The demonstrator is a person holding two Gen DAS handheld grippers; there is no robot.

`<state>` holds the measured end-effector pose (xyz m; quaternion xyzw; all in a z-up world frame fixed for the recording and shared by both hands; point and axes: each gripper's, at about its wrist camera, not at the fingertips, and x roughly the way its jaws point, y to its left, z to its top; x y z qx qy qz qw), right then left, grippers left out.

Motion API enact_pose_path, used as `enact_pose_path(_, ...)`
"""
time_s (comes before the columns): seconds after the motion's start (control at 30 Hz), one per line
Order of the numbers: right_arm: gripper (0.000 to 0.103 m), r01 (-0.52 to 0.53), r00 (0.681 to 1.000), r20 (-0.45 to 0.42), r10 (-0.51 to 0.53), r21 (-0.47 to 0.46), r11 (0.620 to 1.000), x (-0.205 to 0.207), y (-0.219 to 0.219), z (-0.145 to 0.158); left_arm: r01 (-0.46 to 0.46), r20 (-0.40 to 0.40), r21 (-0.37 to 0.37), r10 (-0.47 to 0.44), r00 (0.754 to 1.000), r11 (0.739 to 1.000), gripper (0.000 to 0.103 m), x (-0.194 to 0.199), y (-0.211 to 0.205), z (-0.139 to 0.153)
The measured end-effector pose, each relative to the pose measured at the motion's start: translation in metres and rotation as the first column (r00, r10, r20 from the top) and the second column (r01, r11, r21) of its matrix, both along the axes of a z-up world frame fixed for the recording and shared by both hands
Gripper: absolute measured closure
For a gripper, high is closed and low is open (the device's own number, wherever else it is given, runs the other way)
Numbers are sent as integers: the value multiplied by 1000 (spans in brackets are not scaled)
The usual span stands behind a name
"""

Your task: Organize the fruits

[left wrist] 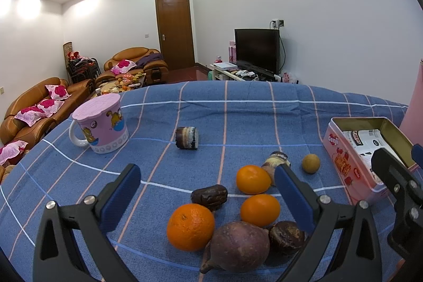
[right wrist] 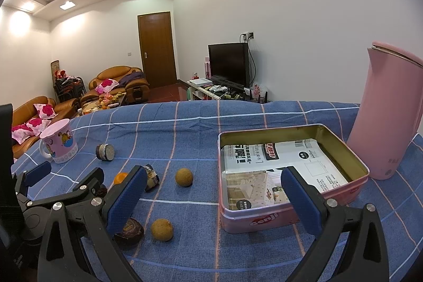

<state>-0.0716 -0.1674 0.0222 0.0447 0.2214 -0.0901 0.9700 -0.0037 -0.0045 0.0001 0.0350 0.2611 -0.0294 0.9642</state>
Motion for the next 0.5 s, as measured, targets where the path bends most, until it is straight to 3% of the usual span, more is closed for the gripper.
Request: enact_pose_path(0.5,1,-1,1000,-4,1,1,1000,1,-1,-1,1,0,0,-1,1000,1000,0,-1,-1,1)
